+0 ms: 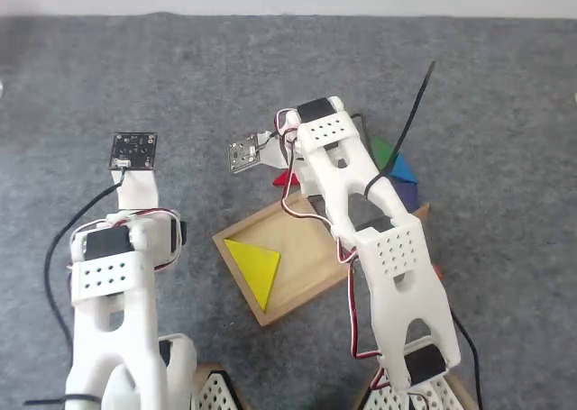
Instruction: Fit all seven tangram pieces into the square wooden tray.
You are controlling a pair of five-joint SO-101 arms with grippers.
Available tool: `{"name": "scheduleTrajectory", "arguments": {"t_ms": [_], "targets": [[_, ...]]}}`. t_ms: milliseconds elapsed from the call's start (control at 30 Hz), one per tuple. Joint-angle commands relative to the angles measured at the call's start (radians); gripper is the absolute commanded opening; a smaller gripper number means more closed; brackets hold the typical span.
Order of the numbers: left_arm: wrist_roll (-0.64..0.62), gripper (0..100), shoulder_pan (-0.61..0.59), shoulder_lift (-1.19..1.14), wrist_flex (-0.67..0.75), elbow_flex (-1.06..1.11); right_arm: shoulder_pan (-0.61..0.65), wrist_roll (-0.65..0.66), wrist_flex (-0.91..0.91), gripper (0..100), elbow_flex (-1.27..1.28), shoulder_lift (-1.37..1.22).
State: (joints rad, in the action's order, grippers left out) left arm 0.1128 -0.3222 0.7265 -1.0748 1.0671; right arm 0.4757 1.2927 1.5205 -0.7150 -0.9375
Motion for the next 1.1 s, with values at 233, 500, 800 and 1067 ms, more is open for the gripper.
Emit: {"name": "scheduleTrajectory", "arguments": {"t_ms": [233,500,800,1067], "targets": [[-0.006,17,0.003,0.029,0.011,-0.005,-0.001,0.008,-0.013,28.8,-0.009,-0.008],[-0.006,17,0.002,0.029,0.011,-0.005,-0.013,-0.025,0.021,28.8,-0.064,0.013],[-0.006,17,0.002,0.032,0.011,-0.005,-0.005,-0.21,0.269,22.2,-0.31,0.033],[-0.006,17,0.002,0.029,0.011,-0.005,-0.002,-0.304,0.271,30.1,-0.315,0.031]]}}
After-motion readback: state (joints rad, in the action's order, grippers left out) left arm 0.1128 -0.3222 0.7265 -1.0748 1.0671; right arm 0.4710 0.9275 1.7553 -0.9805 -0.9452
